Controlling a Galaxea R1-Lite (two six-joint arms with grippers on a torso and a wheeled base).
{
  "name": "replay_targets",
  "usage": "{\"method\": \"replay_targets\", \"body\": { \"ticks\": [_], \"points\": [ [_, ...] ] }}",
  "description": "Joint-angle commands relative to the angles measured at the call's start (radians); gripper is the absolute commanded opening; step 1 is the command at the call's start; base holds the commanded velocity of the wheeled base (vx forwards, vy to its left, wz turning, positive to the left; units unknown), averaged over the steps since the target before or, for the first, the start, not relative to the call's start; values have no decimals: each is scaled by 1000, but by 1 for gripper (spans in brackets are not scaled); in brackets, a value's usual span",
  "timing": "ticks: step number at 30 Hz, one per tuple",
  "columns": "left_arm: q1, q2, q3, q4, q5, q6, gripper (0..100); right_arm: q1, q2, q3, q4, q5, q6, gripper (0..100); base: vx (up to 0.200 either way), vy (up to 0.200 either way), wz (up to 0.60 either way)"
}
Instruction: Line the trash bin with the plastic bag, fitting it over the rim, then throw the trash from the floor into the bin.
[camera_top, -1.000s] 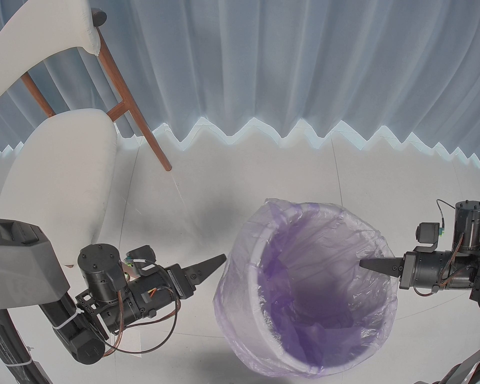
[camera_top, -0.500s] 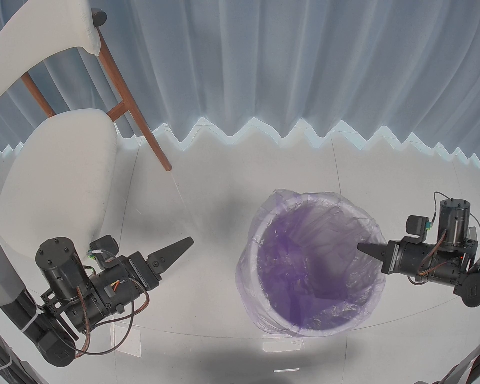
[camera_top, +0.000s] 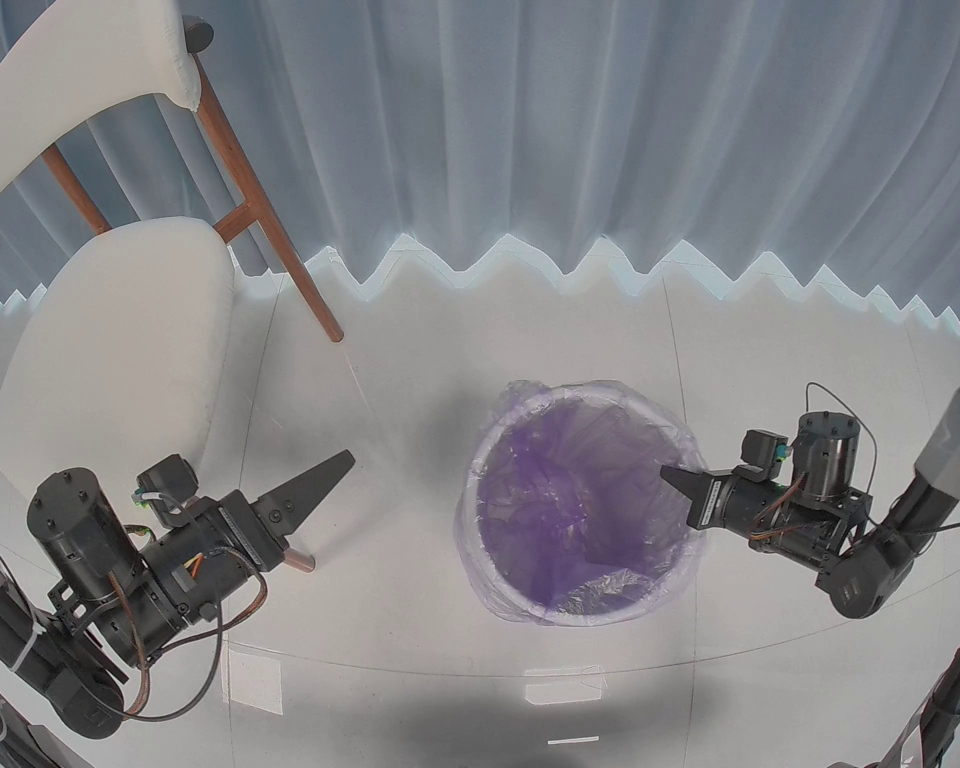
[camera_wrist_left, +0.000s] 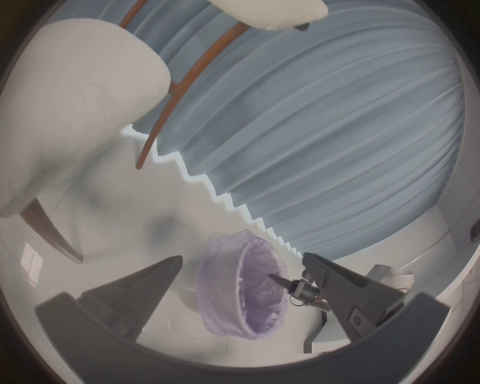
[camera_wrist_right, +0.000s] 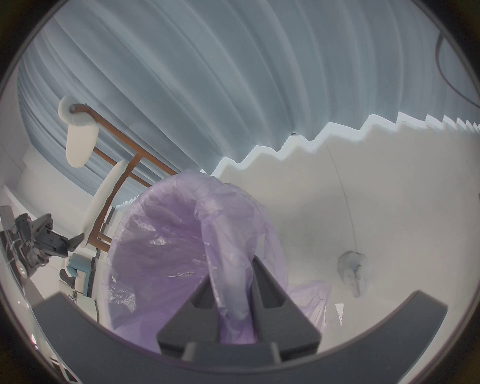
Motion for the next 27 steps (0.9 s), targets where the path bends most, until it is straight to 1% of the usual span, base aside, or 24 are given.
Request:
{"method": "replay_targets", "body": {
  "ticks": [1, 2, 4, 7, 10, 13, 17, 20, 22, 27],
  "points": [
    [45, -140, 88, -5, 7, 2, 100, 27, 291, -37, -182, -5, 1, 0, 0, 0, 0],
    [45, -140, 88, -5, 7, 2, 100, 27, 291, -37, -182, -5, 1, 0, 0, 0, 0],
    [45, -190, 128, -3, 7, -3, 100, 25, 361, -86, -231, -5, 3, 0, 0, 0, 0],
    [58, -216, 174, -1, 5, -3, 100, 25, 400, -129, -238, -9, 4, 0, 0, 0, 0],
    [65, -233, 174, 8, 7, -7, 100, 25, 440, -171, -238, -18, 6, 0, 0, 0, 0],
    [73, -235, 174, 3, 7, -6, 100, 27, 473, -221, -237, -45, 6, 0, 0, 0, 0],
    [74, -244, 174, 5, 8, -6, 100, 30, 512, -290, -231, -50, 6, 0, 0, 0, 0],
    [81, -244, 174, 9, 10, -7, 100, 28, 547, -347, -231, -67, 6, 0, 0, 0, 0],
    [87, -239, 174, 8, 8, -4, 100, 28, 562, -362, -232, -82, 6, 0, 0, 0, 0],
    [90, -239, 174, 9, 10, -6, 100, 28, 575, -370, -235, -84, 6, 0, 0, 0, 0]
  ]
}}
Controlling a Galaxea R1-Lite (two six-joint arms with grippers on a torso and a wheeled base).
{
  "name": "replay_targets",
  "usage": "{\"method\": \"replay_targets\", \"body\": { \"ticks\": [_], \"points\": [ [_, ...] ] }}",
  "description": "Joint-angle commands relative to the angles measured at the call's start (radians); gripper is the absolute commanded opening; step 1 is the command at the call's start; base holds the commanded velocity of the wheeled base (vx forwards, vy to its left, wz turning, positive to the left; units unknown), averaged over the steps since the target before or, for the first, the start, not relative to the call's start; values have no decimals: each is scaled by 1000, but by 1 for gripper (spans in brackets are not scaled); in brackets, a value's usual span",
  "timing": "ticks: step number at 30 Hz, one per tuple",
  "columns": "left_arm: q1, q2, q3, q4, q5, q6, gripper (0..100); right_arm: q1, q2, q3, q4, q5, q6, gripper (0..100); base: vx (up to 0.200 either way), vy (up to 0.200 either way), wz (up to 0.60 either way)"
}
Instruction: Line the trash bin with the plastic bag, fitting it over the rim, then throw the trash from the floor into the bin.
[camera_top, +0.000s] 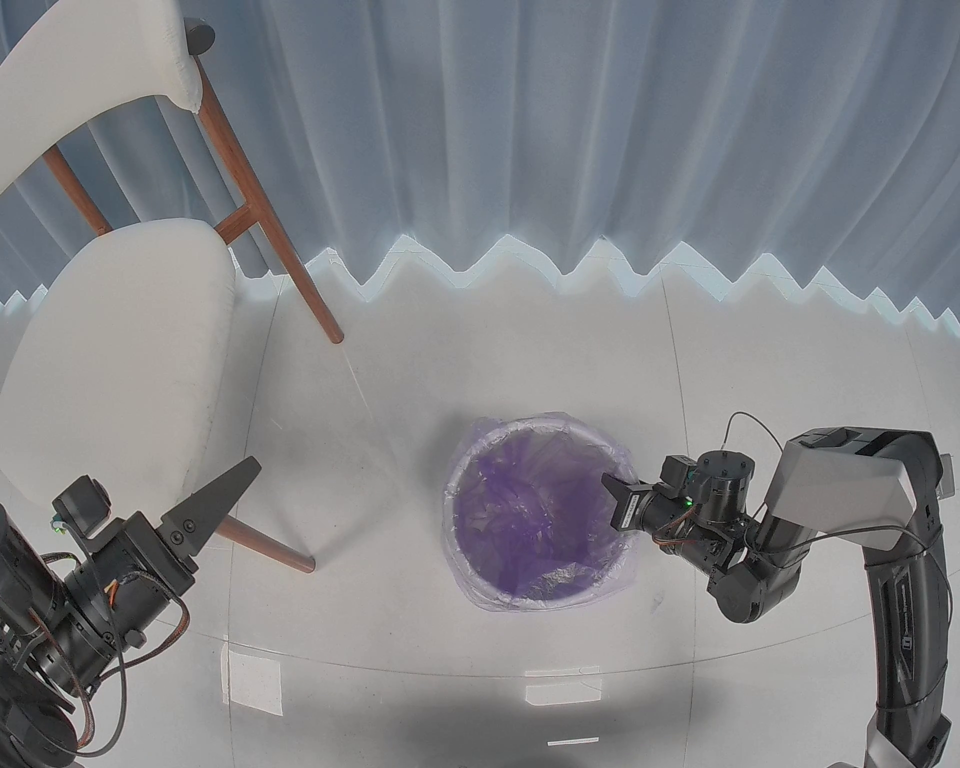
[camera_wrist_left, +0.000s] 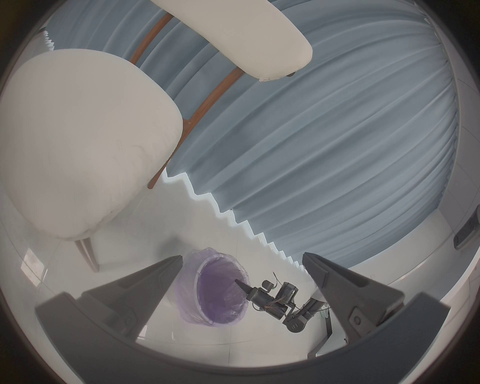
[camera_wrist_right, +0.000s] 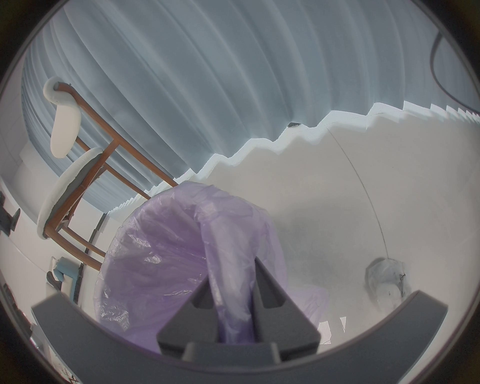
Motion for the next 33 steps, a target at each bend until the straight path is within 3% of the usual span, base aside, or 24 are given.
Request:
{"method": "replay_targets", "body": {
  "ticks": [1, 9, 10, 20, 26, 33],
  "points": [
    [8, -3, 18, 2, 1, -3, 100, 0, 45, -14, 10, -1, -1, 0, 0, 0, 0],
    [19, -17, 18, 17, 21, -3, 100, 0, 27, 26, 16, -1, -1, 0, 0, 0, 0],
    [20, -25, 18, 17, 21, -3, 100, 0, 18, 41, 7, -2, -1, 100, 0, 0, 0],
    [73, -78, 18, 15, 12, -3, 100, -7, -174, 219, -52, -2, -1, 100, 0, 0, 0],
    [73, -121, 18, 38, 12, -5, 100, -27, -418, 420, -49, -2, -1, 100, 0, 0, 0],
    [71, -151, 18, 68, 12, -12, 100, -92, -564, 561, -44, -2, -3, 100, 0, 0, 0]
  ]
}}
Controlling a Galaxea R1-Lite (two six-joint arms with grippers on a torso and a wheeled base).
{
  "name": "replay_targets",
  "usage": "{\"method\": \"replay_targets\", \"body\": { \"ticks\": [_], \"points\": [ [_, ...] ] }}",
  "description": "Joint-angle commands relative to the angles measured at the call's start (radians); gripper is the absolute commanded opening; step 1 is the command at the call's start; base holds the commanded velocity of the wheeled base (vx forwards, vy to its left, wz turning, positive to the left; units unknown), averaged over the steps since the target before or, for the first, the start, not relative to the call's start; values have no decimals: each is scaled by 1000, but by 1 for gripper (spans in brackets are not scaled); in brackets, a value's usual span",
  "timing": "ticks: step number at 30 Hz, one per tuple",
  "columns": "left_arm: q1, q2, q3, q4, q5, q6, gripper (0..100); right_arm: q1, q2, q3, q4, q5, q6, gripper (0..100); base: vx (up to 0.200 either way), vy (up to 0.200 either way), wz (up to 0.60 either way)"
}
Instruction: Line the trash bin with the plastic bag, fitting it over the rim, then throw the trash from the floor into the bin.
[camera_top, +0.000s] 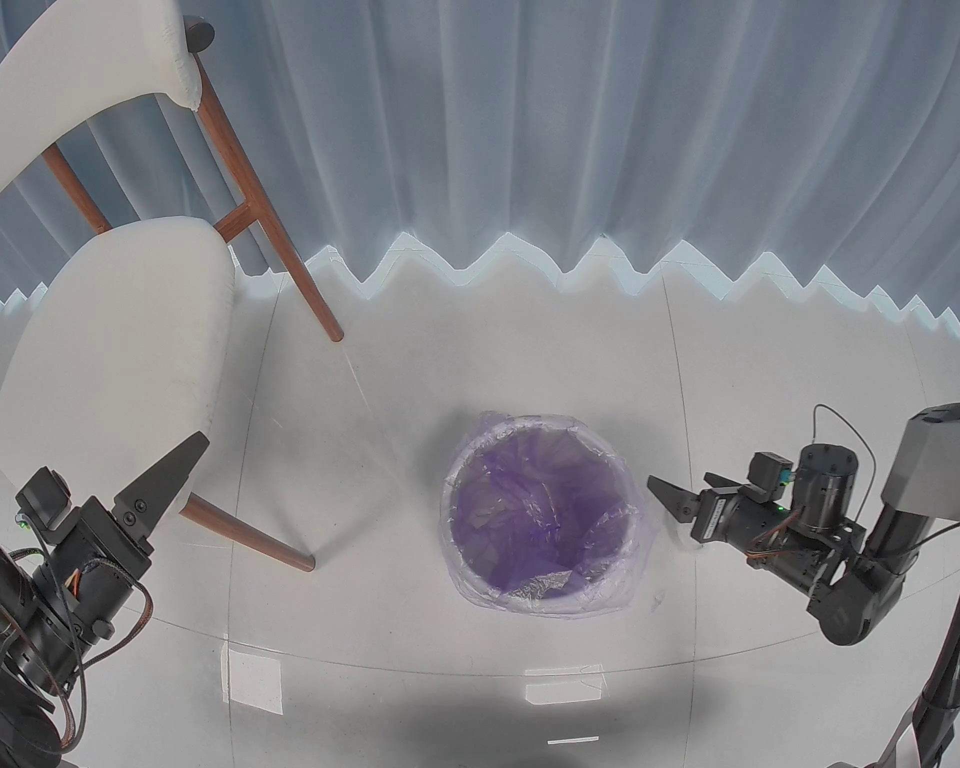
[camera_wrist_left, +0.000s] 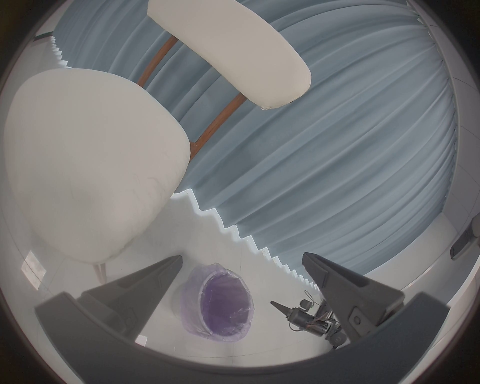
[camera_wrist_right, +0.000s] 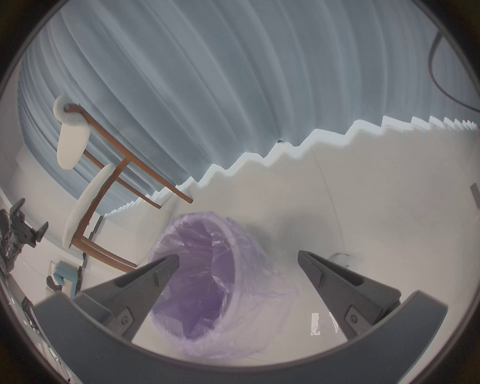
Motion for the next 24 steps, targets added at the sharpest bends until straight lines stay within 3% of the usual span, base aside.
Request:
{"method": "replay_targets", "body": {
  "ticks": [1, 6, 11, 15, 19, 24],
  "points": [
    [-1, -41, 18, 26, 0, -3, 100, -64, -169, 128, -1, 1, -4, 100, 0, 0, 0],
    [0, -43, 18, 58, 0, -1, 100, -146, -135, 123, -1, 1, -58, 100, 0, 0, 0],
    [2, -41, 18, 64, -2, -1, 100, -248, -12, 22, 6, 7, -208, 100, 0, 0, 0],
    [0, -41, 18, 63, -2, 3, 100, -255, 73, -55, 58, 12, -251, 100, 0, 0, 0],
    [0, -37, 18, 63, -2, 8, 100, -255, 175, -199, 206, 10, -283, 100, 0, 0, 0],
    [0, -37, 18, 68, 0, 2, 100, -254, 316, -332, 243, 10, -337, 100, 0, 0, 0]
  ]
}}
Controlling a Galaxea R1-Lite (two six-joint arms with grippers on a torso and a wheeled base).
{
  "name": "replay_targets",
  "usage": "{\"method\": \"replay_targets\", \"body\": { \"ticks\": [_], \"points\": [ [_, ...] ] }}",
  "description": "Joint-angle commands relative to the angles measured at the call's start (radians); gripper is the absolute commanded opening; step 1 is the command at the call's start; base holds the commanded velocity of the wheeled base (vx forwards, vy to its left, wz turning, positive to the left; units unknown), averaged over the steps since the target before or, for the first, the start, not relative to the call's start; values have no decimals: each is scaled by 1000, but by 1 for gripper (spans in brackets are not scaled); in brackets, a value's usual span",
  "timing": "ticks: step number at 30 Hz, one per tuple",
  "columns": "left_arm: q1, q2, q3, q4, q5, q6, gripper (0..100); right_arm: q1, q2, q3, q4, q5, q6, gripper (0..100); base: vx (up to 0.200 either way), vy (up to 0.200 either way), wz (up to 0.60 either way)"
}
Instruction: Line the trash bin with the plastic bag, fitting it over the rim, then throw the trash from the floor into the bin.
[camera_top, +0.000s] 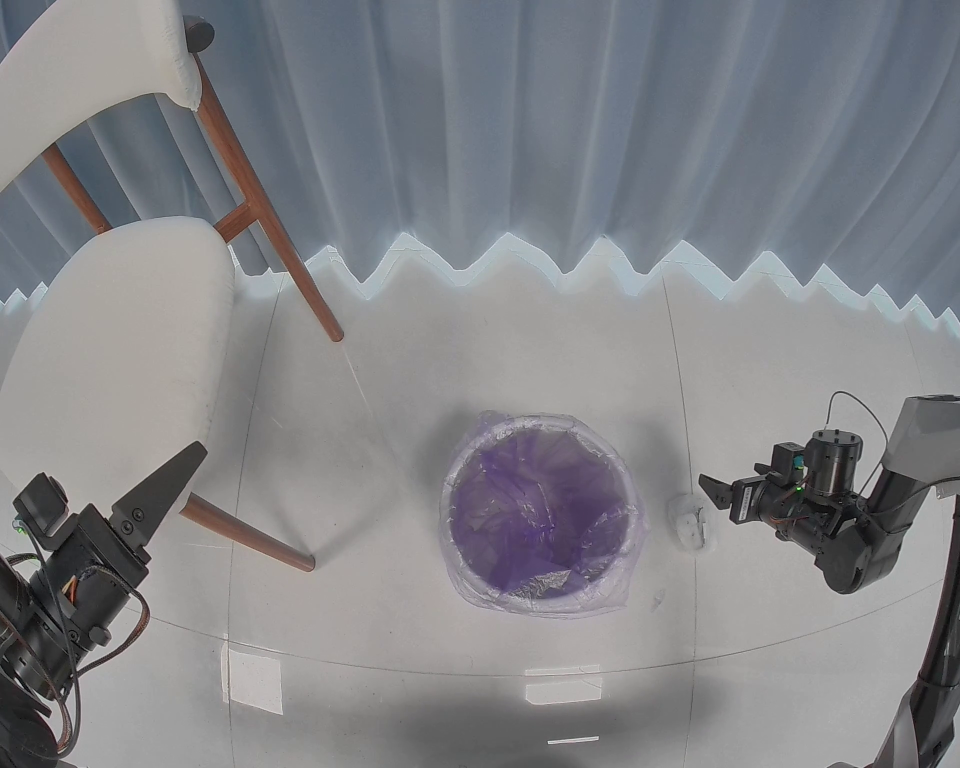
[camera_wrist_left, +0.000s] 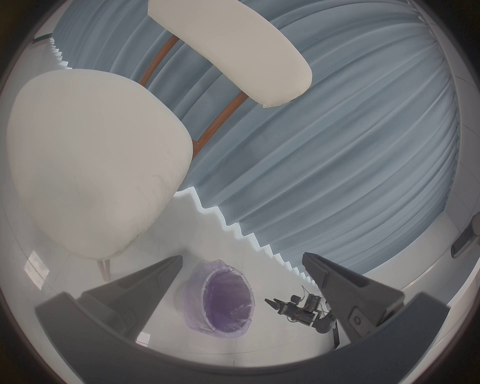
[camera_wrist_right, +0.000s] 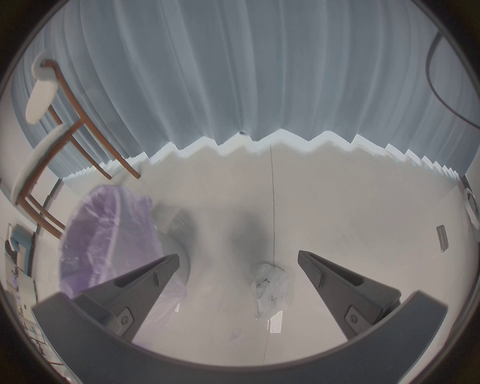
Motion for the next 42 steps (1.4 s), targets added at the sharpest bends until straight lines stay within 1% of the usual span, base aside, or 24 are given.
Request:
{"method": "replay_targets", "body": {
  "ticks": [1, 7, 10, 11, 12, 17, 22, 26, 27, 28, 34, 36, 38, 39, 42],
  "points": [
    [0, 3, 18, 9, 1, -5, 100, -1, 208, -158, 58, 0, -56, 100, 0, 0, 0],
    [0, 3, 18, 25, 1, 1, 100, 1, 294, -212, 112, 0, -81, 100, 0, 0, 0],
    [0, 3, 18, 27, 2, -4, 100, -4, 310, -261, 202, 0, -87, 100, 0, 0, 0],
    [0, 3, 18, 27, 2, -4, 100, -4, 310, -261, 202, 0, -87, 100, 0, 0, 0],
    [0, 4, 18, 27, 2, -5, 100, -5, 312, -304, 271, 0, -86, 100, 0, 0, 0],
    [1, 7, 18, 27, 1, 1, 100, -5, 332, -412, 382, -6, -87, 100, 0, 0, 0],
    [3, 9, 18, 28, 5, 2, 100, -5, 335, -494, 546, -6, -89, 100, 0, 0, 0],
    [11, 6, 18, 28, 7, 2, 100, -5, 336, -520, 596, -6, -89, 100, 0, 0, 0],
    [23, 4, 18, 32, 7, 2, 100, -5, 335, -539, 636, -6, -87, 100, 0, 0, 0],
    [24, 4, 18, 33, 7, 2, 100, -5, 335, -545, 644, -6, -87, 100, 0, 0, 0],
    [27, 3, 18, 36, 5, 2, 100, -5, 370, -663, 707, -7, -86, 100, 0, 0, 0],
    [27, 4, 18, 36, 7, 2, 100, -5, 375, -680, 739, -14, -86, 100, 0, 0, 0],
    [32, 6, 18, 36, 7, 4, 100, -5, 376, -718, 816, -57, -79, 100, 0, 0, 0],
    [32, 4, 18, 36, 7, 4, 100, -5, 378, -734, 842, -67, -75, 100, 0, 0, 0],
    [32, 4, 18, 38, 7, 2, 100, -5, 381, -752, 873, -69, -72, 100, 0, 0, 0]
  ]
}}
